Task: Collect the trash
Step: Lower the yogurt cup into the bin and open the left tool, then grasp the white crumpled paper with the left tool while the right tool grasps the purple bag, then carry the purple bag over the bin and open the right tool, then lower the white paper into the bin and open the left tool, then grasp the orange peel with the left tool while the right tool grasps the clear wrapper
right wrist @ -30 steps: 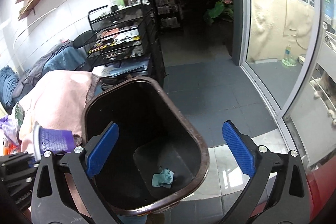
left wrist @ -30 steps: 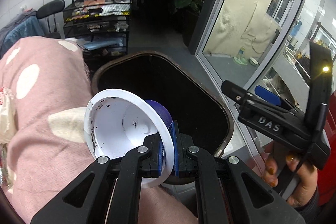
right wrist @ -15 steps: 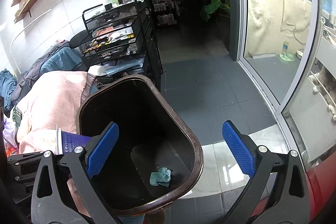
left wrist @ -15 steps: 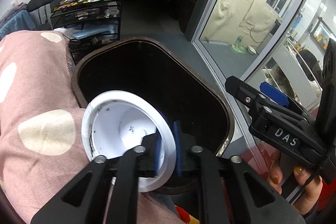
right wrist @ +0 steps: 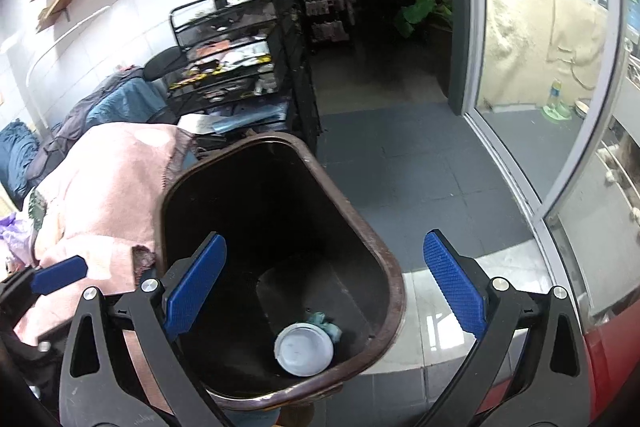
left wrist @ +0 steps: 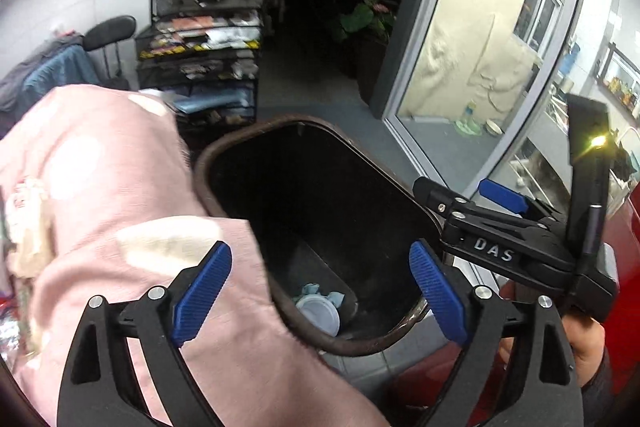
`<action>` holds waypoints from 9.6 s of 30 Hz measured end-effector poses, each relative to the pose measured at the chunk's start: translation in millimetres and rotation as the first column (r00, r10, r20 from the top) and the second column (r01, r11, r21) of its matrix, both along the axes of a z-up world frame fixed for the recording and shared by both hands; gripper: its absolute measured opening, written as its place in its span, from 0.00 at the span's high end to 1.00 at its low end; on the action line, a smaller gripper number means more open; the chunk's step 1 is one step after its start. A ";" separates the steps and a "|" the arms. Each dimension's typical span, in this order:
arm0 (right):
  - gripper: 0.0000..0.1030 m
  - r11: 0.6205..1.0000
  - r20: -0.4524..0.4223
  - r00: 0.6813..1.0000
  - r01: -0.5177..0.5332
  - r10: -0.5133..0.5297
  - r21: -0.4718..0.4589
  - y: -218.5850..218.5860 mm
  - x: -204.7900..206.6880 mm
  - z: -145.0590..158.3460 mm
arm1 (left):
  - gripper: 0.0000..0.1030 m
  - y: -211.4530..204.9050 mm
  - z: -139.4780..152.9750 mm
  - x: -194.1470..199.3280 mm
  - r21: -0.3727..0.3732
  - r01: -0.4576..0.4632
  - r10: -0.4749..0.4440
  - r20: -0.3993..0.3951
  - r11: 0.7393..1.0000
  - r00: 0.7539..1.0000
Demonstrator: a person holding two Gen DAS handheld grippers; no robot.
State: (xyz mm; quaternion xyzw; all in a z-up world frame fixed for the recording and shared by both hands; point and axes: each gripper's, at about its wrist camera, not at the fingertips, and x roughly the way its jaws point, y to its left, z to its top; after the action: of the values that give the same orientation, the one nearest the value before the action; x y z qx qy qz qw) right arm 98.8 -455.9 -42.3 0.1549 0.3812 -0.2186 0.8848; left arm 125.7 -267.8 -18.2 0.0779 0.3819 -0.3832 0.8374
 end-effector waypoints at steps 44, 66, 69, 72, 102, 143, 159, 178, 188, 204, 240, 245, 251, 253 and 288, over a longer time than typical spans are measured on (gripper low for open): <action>0.05 0.758 0.044 0.760 -0.650 0.648 0.054 248.7 77.0 23.4 | 0.26 291.7 -3.2 5.1 -0.068 -0.565 0.569 0.057 0.822 0.820; 0.19 0.618 0.004 0.618 -0.786 0.786 0.002 316.8 144.8 22.1 | 0.74 293.6 -14.0 84.1 0.008 -0.574 0.573 0.021 0.819 0.819; 0.27 0.584 -0.010 0.584 -0.812 0.812 -0.028 332.0 154.6 19.7 | 0.75 299.2 -9.9 78.0 -0.019 -0.586 0.587 0.021 0.810 0.810; 0.35 0.553 -0.018 0.554 -0.831 0.832 -0.060 344.4 164.1 20.0 | 0.75 306.5 -5.6 69.4 -0.045 -0.597 0.598 0.020 0.801 0.801; 0.82 0.671 0.133 0.658 -0.733 0.741 -0.111 275.2 95.0 63.6 | 0.75 279.9 38.7 -13.2 -0.214 -0.541 0.570 0.104 0.813 0.815; 0.81 0.977 -0.069 0.975 -0.209 0.212 0.048 43.8 39.8 -30.6 | 0.75 129.6 20.8 -22.0 -0.152 -0.229 0.243 0.079 0.962 0.967; 0.37 0.987 -0.025 0.987 -0.158 0.159 0.040 42.6 25.8 -30.3 | 0.75 106.8 21.8 -14.3 -0.146 -0.173 0.184 0.065 0.974 0.981; 0.21 1.000 0.030 0.999 -0.019 0.019 -0.006 7.9 7.0 -3.1 | 0.75 21.0 2.7 16.6 -0.082 -0.037 0.031 -0.064 0.996 0.997; 0.18 1.000 0.011 1.000 0.005 -0.005 -0.001 -4.0 5.1 -7.2 | 0.72 -0.8 -8.2 15.7 -0.037 -0.005 0.002 -0.079 0.999 0.997; 0.09 0.999 -0.006 0.999 0.031 -0.031 0.013 -8.4 8.4 -14.0 | 0.08 24.0 14.2 -5.7 -0.053 -0.047 0.051 0.093 0.998 0.994; 0.08 0.750 0.095 0.757 -0.654 0.647 0.100 231.5 74.7 27.9 | 0.10 301.6 8.4 4.5 -0.057 -0.604 0.606 0.130 0.795 0.785; 0.08 0.660 0.045 0.668 -0.742 0.742 0.119 275.4 90.2 19.8 | 0.15 337.1 -3.2 22.8 0.009 -0.651 0.648 0.092 0.759 0.756; 0.14 0.572 -0.108 0.570 -0.820 0.815 -0.009 328.7 100.6 8.4 | 0.25 357.7 -11.8 49.1 0.074 -0.656 0.653 0.063 0.752 0.755; 0.19 0.532 -0.182 0.535 -0.844 0.825 -0.070 344.4 105.2 2.2 | 0.26 359.3 -13.1 56.7 0.084 -0.653 0.651 0.055 0.753 0.757; 0.87 0.534 -0.010 0.535 -0.843 0.845 0.062 315.9 94.2 20.5 | 0.74 356.2 0.9 27.9 -0.049 -0.685 0.686 0.004 0.727 0.728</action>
State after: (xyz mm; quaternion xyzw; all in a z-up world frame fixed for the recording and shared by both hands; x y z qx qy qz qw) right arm 193.0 -140.0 -21.8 -0.0306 0.4310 0.2413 0.8689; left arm 153.7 88.4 -17.3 -0.0828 0.3662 -0.0547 0.9253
